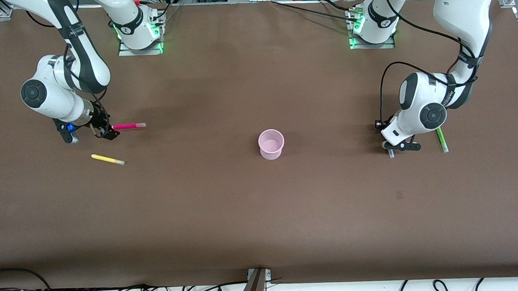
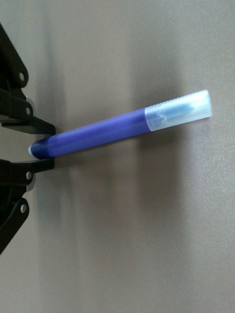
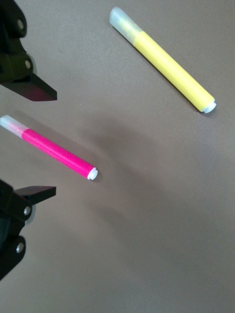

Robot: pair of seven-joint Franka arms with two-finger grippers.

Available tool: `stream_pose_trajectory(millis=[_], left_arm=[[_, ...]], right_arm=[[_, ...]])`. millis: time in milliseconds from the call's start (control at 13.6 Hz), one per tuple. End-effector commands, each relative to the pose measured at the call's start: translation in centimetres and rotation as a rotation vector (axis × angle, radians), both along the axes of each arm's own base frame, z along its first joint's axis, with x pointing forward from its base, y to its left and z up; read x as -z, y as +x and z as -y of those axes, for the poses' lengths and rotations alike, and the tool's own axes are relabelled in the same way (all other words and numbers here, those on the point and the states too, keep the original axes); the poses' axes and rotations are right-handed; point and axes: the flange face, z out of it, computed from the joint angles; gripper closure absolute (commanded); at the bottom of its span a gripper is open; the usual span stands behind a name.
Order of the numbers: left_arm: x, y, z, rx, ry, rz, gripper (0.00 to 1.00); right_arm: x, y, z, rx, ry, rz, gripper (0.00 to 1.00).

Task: Organize pens into pink holder with both arms
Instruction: 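Grasp purple pen with the left gripper while the right gripper grasps pink pen, then carry the purple pen over the pink cup with the left gripper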

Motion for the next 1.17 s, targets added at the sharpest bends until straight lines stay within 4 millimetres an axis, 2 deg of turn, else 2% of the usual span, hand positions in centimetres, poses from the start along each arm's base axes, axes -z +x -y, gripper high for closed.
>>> stream_pose_trajectory(millis=[0,73,220,294,514,661,807,1028,1101], left_arm=[[0.3,1.0,0.1,0.001,-0.010,0.009,0.89],[-0.3,1.1,0.2,0.007,-0.011,0.012,1.00],[-3.5,1.9,0.8,0.014,-0.011,0.042,1.00],[-5.7,2.9,1.6,0.028,-0.011,0.030,1.00],[-15.1,7.1,4.5,0.072,0.008,-0.082,1.00],[-20.2,7.9,8.1,0.127,0.016,-0.114,1.00],[-23.9,7.6,11.9,0.189,0.042,-0.131,1.00],[-26.9,5.6,18.2,0.323,0.135,-0.143,1.00],[-27.1,4.5,20.6,0.370,0.166,-0.143,1.00]], right_arm=[[1.9,-2.3,-0.2,0.019,-0.008,0.067,0.22],[2.7,-2.6,-0.1,0.016,-0.015,0.085,0.22],[3.4,-2.7,-0.1,0.016,-0.018,0.079,0.22],[3.8,-2.8,-0.1,0.016,-0.019,0.072,0.22],[4.0,-2.9,0.0,0.017,-0.019,0.066,0.22],[4.2,-3.0,0.1,0.017,-0.021,0.067,0.22],[4.7,-2.8,0.1,0.015,-0.027,0.088,0.22],[5.2,-2.8,0.1,0.015,-0.031,0.095,0.22],[5.3,-2.9,0.1,0.015,-0.031,0.092,0.22]])
